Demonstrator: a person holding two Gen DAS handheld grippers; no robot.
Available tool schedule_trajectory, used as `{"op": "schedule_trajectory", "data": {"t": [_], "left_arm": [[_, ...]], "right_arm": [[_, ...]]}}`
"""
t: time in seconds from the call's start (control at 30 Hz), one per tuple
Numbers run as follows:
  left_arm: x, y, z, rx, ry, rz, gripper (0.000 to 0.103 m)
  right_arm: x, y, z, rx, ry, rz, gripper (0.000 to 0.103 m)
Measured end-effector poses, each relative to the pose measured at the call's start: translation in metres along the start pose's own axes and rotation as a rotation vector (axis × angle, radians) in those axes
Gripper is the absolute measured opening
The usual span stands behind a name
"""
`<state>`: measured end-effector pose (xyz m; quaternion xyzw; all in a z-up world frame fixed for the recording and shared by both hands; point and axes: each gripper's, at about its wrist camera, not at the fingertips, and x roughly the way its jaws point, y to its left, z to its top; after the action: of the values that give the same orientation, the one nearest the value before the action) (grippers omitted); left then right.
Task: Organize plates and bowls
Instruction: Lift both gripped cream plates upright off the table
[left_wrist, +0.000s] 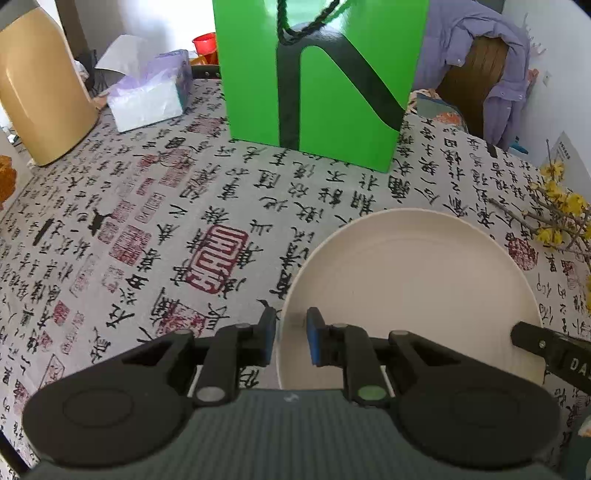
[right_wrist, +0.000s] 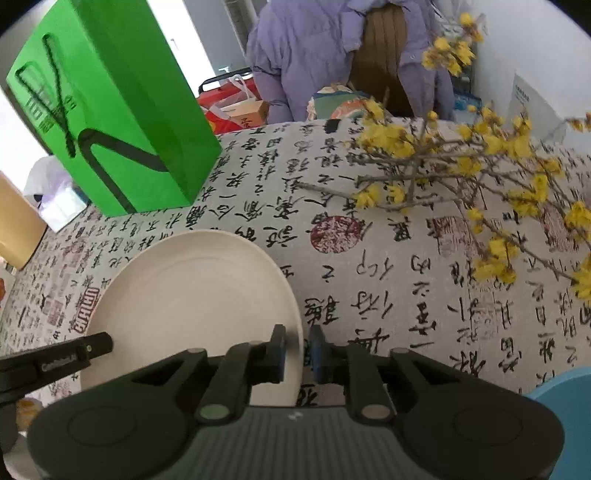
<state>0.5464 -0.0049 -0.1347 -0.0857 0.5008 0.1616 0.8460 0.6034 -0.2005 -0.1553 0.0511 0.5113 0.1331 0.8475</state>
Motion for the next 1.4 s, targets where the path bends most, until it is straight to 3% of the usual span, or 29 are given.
{"op": "schedule_trajectory", "data": {"t": [0.37, 1.4], "left_arm": [[-0.021, 0.002, 0.003, -0.004, -0.068, -0.026, 0.017], [-0.109, 0.011, 0.005, -0.025, -0.228, -0.091, 0.017]], "right_arm": [[-0.021, 0.011, -0.002, -0.066, -0.095, -0.033, 0.010], [-0.113, 0.017, -0.008, -0.052, -0.289, 0.007, 0.010]]}}
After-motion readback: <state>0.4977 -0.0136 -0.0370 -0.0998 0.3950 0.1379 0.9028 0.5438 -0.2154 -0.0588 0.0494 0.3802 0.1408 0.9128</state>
